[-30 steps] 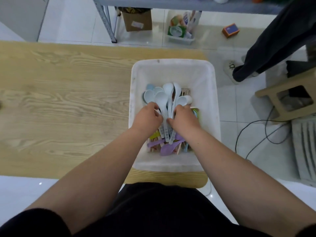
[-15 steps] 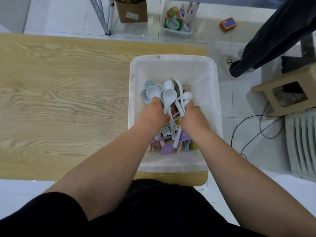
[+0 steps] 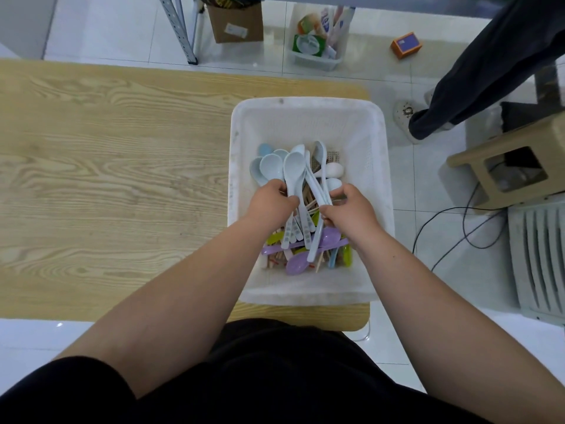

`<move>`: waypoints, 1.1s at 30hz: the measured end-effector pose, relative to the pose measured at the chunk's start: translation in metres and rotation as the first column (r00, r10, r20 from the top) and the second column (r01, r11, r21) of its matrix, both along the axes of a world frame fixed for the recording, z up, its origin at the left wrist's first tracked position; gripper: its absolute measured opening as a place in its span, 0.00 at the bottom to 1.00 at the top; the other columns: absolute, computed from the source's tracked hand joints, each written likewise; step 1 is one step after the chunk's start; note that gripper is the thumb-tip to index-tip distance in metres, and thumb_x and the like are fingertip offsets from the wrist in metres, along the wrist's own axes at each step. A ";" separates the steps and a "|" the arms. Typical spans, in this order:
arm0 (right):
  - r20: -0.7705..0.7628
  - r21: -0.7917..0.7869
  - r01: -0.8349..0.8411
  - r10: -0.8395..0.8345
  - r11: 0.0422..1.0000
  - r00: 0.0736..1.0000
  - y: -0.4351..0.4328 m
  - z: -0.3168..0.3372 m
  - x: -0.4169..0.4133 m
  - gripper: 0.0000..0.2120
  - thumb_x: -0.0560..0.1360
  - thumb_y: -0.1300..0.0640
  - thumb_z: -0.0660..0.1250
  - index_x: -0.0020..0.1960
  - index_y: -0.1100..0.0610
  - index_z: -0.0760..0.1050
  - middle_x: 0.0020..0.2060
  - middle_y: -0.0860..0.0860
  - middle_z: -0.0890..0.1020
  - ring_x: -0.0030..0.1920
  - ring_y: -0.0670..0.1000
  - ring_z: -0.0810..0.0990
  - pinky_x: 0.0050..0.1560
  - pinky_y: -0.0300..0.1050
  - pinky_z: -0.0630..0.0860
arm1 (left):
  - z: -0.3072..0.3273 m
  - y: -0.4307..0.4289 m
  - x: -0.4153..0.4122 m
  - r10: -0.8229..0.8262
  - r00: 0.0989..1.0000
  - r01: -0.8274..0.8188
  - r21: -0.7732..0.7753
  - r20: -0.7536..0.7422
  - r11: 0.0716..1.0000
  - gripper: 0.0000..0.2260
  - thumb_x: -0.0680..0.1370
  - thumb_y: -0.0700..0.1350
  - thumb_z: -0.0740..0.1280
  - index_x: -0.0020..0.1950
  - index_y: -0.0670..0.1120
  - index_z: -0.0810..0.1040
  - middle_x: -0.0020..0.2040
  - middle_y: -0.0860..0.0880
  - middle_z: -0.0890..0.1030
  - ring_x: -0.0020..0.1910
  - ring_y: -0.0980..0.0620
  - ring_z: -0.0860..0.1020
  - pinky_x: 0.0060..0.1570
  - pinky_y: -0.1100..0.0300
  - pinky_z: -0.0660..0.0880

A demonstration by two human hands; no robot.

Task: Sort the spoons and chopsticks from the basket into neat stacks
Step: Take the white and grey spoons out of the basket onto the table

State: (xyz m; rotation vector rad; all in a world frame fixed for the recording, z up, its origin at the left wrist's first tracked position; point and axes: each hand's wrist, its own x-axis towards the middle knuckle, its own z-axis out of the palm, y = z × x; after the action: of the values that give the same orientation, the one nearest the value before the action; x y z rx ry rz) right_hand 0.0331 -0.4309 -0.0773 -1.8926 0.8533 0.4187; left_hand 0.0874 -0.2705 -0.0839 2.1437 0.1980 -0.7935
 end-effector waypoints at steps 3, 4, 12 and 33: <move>-0.001 0.087 0.096 -0.097 0.991 0.995 0.003 0.002 -0.004 0.10 0.74 0.60 0.73 0.52 0.54 0.74 0.47 0.52 0.84 0.41 0.52 0.86 0.44 0.47 0.84 | 0.002 -0.005 0.000 0.067 0.996 -0.071 -0.064 -0.051 0.995 0.06 0.77 0.44 0.68 0.53 0.46 0.77 0.37 0.50 0.86 0.41 0.50 0.85 0.44 0.50 0.83; 0.003 0.100 0.122 -0.123 0.987 0.992 0.004 0.002 -0.005 0.10 0.75 0.60 0.73 0.52 0.54 0.74 0.46 0.52 0.84 0.41 0.51 0.85 0.43 0.46 0.83 | 0.002 -0.006 -0.001 0.099 0.993 -0.105 -0.089 -0.069 0.991 0.06 0.76 0.44 0.68 0.52 0.47 0.77 0.35 0.50 0.85 0.40 0.50 0.85 0.45 0.48 0.83; 0.040 0.194 0.297 -0.310 0.935 0.950 0.004 0.018 -0.017 0.04 0.76 0.61 0.71 0.47 0.54 0.77 0.42 0.53 0.83 0.37 0.51 0.80 0.43 0.46 0.79 | 0.009 -0.010 -0.007 0.199 0.964 -0.236 -0.219 -0.175 0.947 0.07 0.76 0.41 0.71 0.53 0.43 0.77 0.44 0.43 0.85 0.38 0.51 0.86 0.44 0.46 0.84; 0.156 0.630 0.557 -0.791 0.541 0.592 0.011 0.061 -0.090 0.02 0.79 0.66 0.67 0.49 0.61 0.78 0.37 0.53 0.84 0.40 0.50 0.82 0.46 0.41 0.81 | 0.044 -0.024 -0.057 0.353 0.811 -0.567 -0.480 -0.466 0.669 0.05 0.80 0.38 0.68 0.49 0.41 0.72 0.45 0.41 0.81 0.38 0.49 0.85 0.37 0.55 0.81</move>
State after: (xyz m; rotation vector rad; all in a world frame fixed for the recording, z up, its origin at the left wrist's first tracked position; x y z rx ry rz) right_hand -0.0572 -0.4203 -0.0159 -0.9302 0.9852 -0.2649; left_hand 0.0303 -0.2941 -0.0403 1.2478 0.5756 -0.7705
